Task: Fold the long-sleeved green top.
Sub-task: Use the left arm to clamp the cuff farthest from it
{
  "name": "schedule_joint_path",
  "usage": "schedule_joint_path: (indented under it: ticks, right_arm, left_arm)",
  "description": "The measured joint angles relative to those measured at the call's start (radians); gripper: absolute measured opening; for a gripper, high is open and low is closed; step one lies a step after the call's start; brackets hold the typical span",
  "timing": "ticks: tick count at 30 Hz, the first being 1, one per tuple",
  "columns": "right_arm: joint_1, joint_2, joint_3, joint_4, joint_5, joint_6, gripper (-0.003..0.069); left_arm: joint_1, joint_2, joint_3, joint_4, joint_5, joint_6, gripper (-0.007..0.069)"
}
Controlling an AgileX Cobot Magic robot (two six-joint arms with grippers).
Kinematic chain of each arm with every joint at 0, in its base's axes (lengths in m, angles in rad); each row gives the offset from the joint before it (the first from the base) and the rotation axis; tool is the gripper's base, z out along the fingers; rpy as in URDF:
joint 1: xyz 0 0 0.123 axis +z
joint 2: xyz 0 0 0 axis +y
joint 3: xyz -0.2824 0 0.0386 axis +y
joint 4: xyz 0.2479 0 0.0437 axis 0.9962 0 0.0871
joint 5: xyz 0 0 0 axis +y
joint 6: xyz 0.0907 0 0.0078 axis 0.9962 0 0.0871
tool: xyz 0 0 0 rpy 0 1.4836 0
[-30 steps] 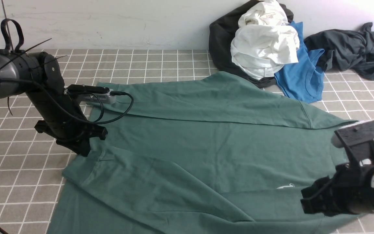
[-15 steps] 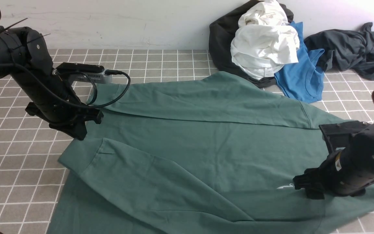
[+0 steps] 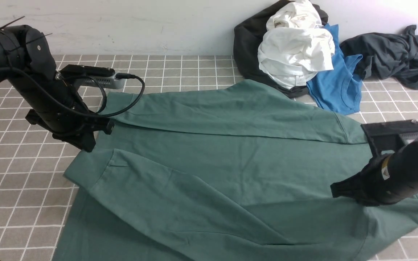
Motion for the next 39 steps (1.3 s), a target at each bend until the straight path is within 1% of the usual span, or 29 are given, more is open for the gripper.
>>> schedule_joint_path:
  ticks: [4, 9, 11, 13, 14, 16, 17, 18, 19, 20, 22, 25, 26, 27, 29, 30, 31, 33, 34, 35, 37, 38, 39]
  right_arm:
    - [0.0, -0.046, 0.0, -0.044, 0.009, 0.04, 0.0001]
    - [0.0, -0.047, 0.002, -0.067, 0.013, 0.066, 0.0001]
    - [0.0, -0.044, 0.002, -0.068, 0.012, 0.068, 0.0008]
    - [0.0, -0.044, 0.003, -0.068, 0.012, 0.07, 0.0028]
    - [0.0, -0.044, 0.003, -0.068, 0.013, 0.07, 0.0038]
    - [0.0, -0.044, 0.003, -0.069, 0.022, 0.07, 0.0104]
    - [0.0, -0.044, 0.003, -0.069, 0.024, 0.07, 0.0115]
    - [0.0, -0.044, 0.003, -0.072, 0.034, 0.07, 0.0158]
    - [0.0, -0.044, 0.003, -0.072, 0.038, 0.07, 0.0172]
    - [0.001, -0.044, 0.003, -0.07, 0.047, 0.069, 0.0199]
    - [0.007, -0.044, 0.003, -0.056, 0.068, 0.046, 0.023]
    - [0.024, -0.044, 0.003, -0.008, 0.091, -0.032, 0.0241]
    - [0.025, -0.044, 0.003, -0.002, 0.093, -0.032, 0.0241]
    - [0.039, -0.044, 0.003, 0.052, 0.1, -0.099, 0.0241]
    - [0.051, -0.044, 0.003, 0.114, 0.106, -0.164, 0.0237]
    - [0.05, -0.044, 0.003, 0.121, 0.106, -0.164, 0.0236]
    - [0.053, -0.044, 0.003, 0.162, 0.111, -0.2, 0.0233]
    - [0.053, -0.044, 0.003, 0.214, 0.122, -0.239, 0.0232]
    - [0.053, -0.044, 0.003, 0.218, 0.124, -0.242, 0.0232]
    - [0.053, -0.044, 0.003, 0.246, 0.133, -0.266, 0.0231]
    - [0.053, -0.044, 0.003, 0.266, 0.142, -0.28, 0.0231]
    - [0.053, -0.044, 0.003, 0.267, 0.144, -0.28, 0.0231]
    - [0.053, -0.044, 0.003, 0.27, 0.146, -0.283, 0.0231]
  left_arm:
    - [0.0, -0.005, 0.0, 0.005, -0.033, 0.0, 0.0002]
    - [0.0, 0.039, 0.0, 0.005, -0.155, -0.001, 0.0004]
    - [0.0, 0.06, 0.0, 0.005, -0.202, -0.001, 0.0013]
    - [0.0, 0.083, 0.0, 0.006, -0.242, -0.001, 0.0041]
    - [0.0, 0.089, 0.0, 0.007, -0.261, -0.001, 0.0067]
    - [0.008, 0.095, 0.0, 0.009, -0.32, -0.001, 0.0165]
    - [0.009, 0.095, -0.002, 0.009, -0.323, -0.001, 0.0183]
    - [0.016, 0.097, -0.017, 0.009, -0.343, -0.001, 0.0258]
    - [0.019, 0.1, -0.026, 0.009, -0.346, -0.002, 0.0287]
    - [0.025, 0.11, -0.052, 0.004, -0.345, -0.008, 0.0342]
    - [0.034, 0.15, -0.125, -0.012, -0.321, -0.025, 0.0424]
    - [0.042, 0.233, -0.244, -0.036, -0.273, -0.038, 0.0472]
    - [0.042, 0.241, -0.254, -0.036, -0.272, -0.039, 0.0475]
    - [0.042, 0.311, -0.342, -0.043, -0.257, -0.053, 0.0483]
    - [0.042, 0.396, -0.439, -0.046, -0.25, -0.084, 0.0478]
    - [0.042, 0.396, -0.448, -0.046, -0.249, -0.088, 0.0477]
    - [0.042, 0.451, -0.521, -0.042, -0.229, -0.132, 0.0457]
    - [0.042, 0.504, -0.596, -0.03, -0.189, -0.196, 0.0421]
    - [0.042, 0.509, -0.604, -0.027, -0.184, -0.204, 0.0416]
    - [0.042, 0.55, -0.667, -0.014, -0.135, -0.264, 0.037]
    - [0.042, 0.582, -0.719, -0.002, -0.086, -0.3, 0.0316]
    - [0.042, 0.584, -0.723, -0.002, -0.075, -0.304, 0.0304]
    - [0.042, 0.593, -0.738, 0.001, -0.056, -0.306, 0.0275]
